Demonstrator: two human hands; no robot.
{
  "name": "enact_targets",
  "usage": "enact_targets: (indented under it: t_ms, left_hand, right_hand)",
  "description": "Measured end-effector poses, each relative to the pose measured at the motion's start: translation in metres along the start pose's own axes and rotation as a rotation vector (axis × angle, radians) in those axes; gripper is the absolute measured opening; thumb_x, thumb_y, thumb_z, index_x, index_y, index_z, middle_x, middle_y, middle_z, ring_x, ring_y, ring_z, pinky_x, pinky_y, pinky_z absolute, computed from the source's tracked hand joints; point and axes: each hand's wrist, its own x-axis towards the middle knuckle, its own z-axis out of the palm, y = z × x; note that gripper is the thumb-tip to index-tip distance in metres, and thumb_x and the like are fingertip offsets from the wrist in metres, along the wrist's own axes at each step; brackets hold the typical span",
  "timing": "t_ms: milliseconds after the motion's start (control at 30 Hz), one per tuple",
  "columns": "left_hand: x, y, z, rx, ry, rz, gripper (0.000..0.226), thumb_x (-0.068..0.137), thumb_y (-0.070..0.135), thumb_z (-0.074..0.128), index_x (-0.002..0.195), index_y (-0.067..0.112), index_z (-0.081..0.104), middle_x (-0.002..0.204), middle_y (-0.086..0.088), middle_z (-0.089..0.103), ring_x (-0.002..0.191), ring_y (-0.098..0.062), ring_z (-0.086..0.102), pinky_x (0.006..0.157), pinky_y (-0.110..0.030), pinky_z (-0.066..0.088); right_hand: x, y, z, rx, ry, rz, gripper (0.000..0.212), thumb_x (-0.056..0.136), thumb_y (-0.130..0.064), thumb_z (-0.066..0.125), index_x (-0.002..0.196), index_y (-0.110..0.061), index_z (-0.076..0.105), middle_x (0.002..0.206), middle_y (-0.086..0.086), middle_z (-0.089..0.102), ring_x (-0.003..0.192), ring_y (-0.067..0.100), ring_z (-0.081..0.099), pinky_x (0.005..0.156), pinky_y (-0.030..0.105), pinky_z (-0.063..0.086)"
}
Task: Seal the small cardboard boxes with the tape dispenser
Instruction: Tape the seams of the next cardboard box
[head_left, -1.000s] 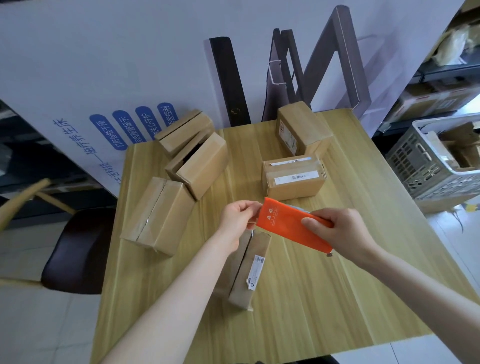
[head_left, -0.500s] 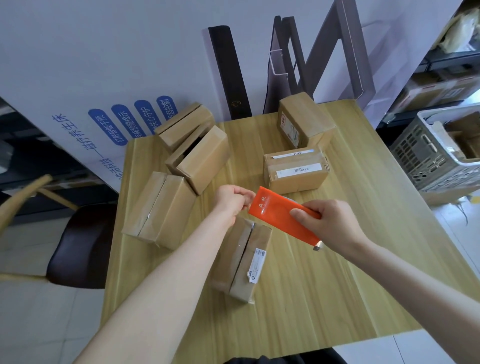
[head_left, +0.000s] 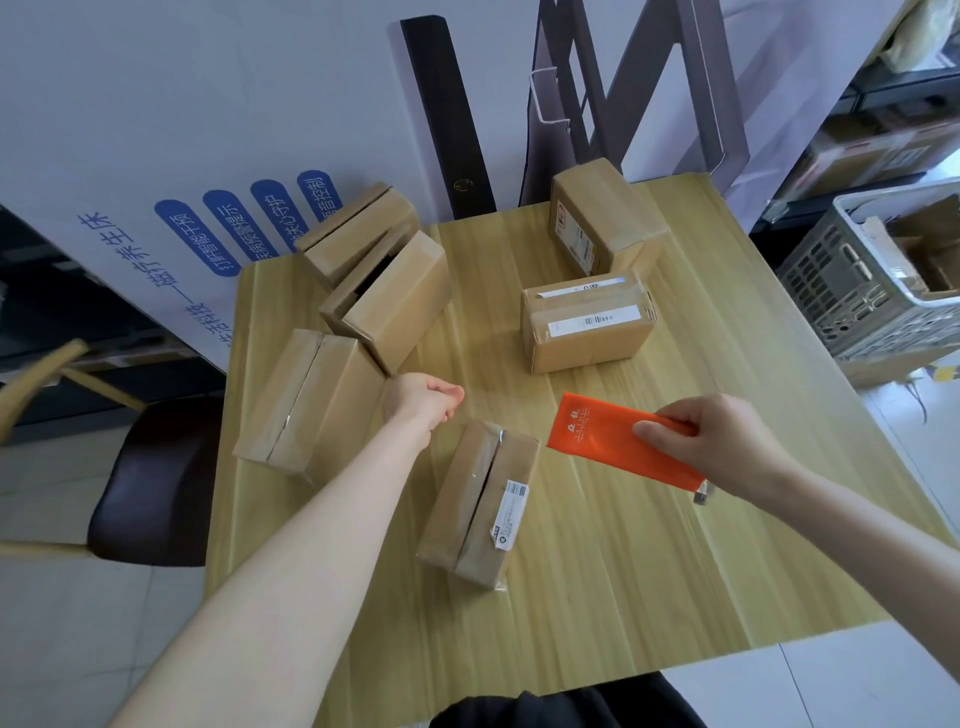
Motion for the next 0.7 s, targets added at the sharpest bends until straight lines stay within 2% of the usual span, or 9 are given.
enact_targets:
  t_ms: [133,233,300,467,600,700]
  left_hand:
    - [0.001,-0.003,0.005,0.035,-0.058,0.012,0.014,0.086,0.016,0.070,0.073,0.015,0.066,0.068,-0.004,0.066,0.068,-0.019,0.061,0.081,-0.035,0.055]
    - [0.003,0.000,0.007,0.038,-0.085,0.006,0.014,0.087,0.011,0.068,0.074,0.014,0.066,0.078,-0.002,0.068,0.079,-0.020,0.068,0.081,-0.035,0.058]
    - [0.005,0.001,0.008,0.052,-0.093,0.012,0.017,0.088,0.005,0.065,0.073,0.014,0.067,0.081,-0.003,0.069,0.076,-0.017,0.068,0.079,-0.033,0.058]
    - [0.011,-0.005,0.009,0.112,-0.060,0.031,0.017,0.088,-0.003,0.059,0.082,0.008,0.070,0.077,-0.007,0.068,0.069,-0.018,0.063,0.077,-0.033,0.058]
    - [0.016,-0.013,0.011,0.196,-0.019,0.053,0.023,0.087,0.002,0.060,0.073,0.020,0.068,0.072,-0.002,0.070,0.071,-0.017,0.066,0.075,-0.031,0.058]
    - [0.018,-0.020,0.018,0.194,-0.045,0.037,0.023,0.087,0.001,0.060,0.074,0.018,0.069,0.076,-0.005,0.070,0.075,-0.022,0.067,0.079,-0.037,0.059]
  right_hand:
    - [0.012,0.001,0.008,-0.092,-0.009,0.046,0.030,0.086,-0.045,0.066,0.068,-0.021,0.070,0.054,-0.002,0.064,0.043,0.003,0.060,0.052,0.040,0.057]
    - [0.020,0.006,0.016,-0.166,0.014,0.060,0.032,0.085,-0.049,0.065,0.067,-0.022,0.069,0.056,-0.004,0.065,0.044,0.007,0.059,0.045,0.028,0.048]
    - [0.024,0.009,0.021,-0.198,0.024,0.062,0.034,0.084,-0.051,0.064,0.064,-0.023,0.068,0.055,-0.005,0.064,0.048,0.008,0.061,0.042,0.022,0.039]
    - [0.031,0.010,0.030,-0.221,0.027,0.064,0.040,0.082,-0.056,0.061,0.057,-0.025,0.062,0.047,-0.010,0.059,0.036,0.002,0.055,0.035,0.015,0.026]
    - [0.036,0.005,0.035,-0.259,0.010,0.064,0.039,0.083,-0.056,0.060,0.056,-0.027,0.059,0.048,-0.009,0.059,0.032,0.003,0.054,0.035,0.014,0.026]
    - [0.038,0.004,0.037,-0.269,-0.010,0.077,0.039,0.084,-0.055,0.060,0.058,-0.026,0.060,0.051,-0.008,0.061,0.031,0.004,0.055,0.036,0.014,0.028]
